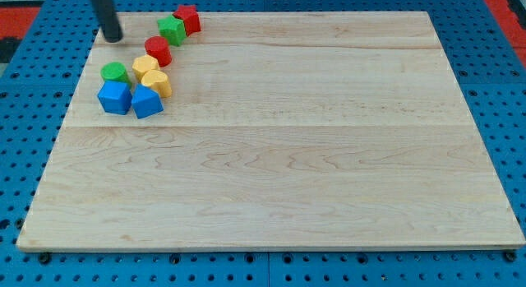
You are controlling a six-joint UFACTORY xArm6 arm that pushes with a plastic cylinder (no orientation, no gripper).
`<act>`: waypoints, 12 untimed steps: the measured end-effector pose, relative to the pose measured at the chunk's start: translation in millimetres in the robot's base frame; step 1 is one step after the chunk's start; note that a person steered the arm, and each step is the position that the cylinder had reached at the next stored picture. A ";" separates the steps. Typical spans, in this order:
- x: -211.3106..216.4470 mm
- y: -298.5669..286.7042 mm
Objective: Push the red star and green star to the top center of the board
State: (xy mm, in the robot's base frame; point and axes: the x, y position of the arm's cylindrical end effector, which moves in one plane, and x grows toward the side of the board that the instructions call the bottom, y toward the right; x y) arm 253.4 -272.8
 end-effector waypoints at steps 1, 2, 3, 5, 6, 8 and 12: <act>-40.3 -1.0; -61.0 52.9; -61.0 121.7; -60.5 163.2; -57.5 96.5; -17.8 108.9; 17.2 148.1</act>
State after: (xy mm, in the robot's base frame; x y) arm 270.6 -124.7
